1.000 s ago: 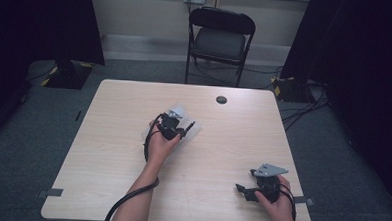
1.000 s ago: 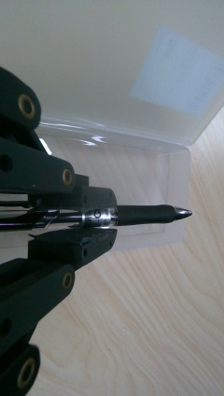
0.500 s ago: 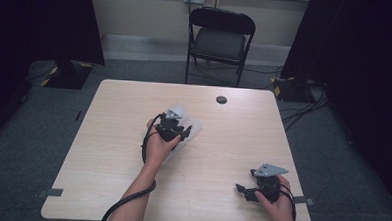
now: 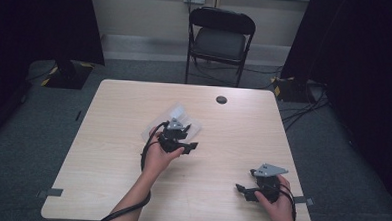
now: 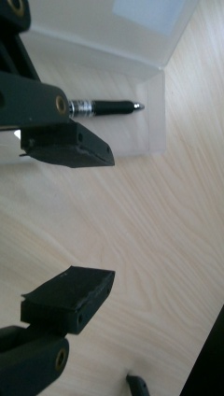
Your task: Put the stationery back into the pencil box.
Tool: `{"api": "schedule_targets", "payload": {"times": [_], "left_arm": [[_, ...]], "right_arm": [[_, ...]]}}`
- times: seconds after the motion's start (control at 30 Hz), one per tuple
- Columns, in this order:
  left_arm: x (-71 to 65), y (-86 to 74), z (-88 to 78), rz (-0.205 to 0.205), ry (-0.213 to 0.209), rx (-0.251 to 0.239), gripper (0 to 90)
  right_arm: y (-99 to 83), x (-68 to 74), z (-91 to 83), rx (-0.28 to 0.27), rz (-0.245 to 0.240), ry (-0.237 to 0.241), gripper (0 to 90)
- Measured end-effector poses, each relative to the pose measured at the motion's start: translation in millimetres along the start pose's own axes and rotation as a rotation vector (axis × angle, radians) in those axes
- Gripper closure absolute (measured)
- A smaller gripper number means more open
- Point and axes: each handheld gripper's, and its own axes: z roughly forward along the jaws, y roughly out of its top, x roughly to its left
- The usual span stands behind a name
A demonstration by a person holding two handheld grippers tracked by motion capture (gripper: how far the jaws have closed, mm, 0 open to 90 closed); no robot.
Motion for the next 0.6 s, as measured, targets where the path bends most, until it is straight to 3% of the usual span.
{"api": "schedule_targets", "payload": {"times": [0.13, 0.23, 0.43, 0.6], "left_arm": [[-14.4, -5.5, 1.1, 0.018, -0.036, -0.010, 33.4], [-29.0, -12.8, 4.0, 0.066, -0.060, 0.008, 31.4], [-47.5, -25.5, 11.5, 0.093, -0.116, 0.010, 29.5], [-60.5, -37.4, 18.7, 0.132, -0.125, 0.041, 27.4]], "right_arm": [[0.0, -0.1, 0.2, -0.002, -0.001, 0.002, 17.3], [0.0, -0.1, 0.0, 0.000, -0.001, 0.000, 17.3], [0.0, -0.1, 0.1, -0.001, -0.001, 0.001, 17.3], [0.0, -0.1, 0.2, -0.002, -0.001, 0.002, 17.3]]}}
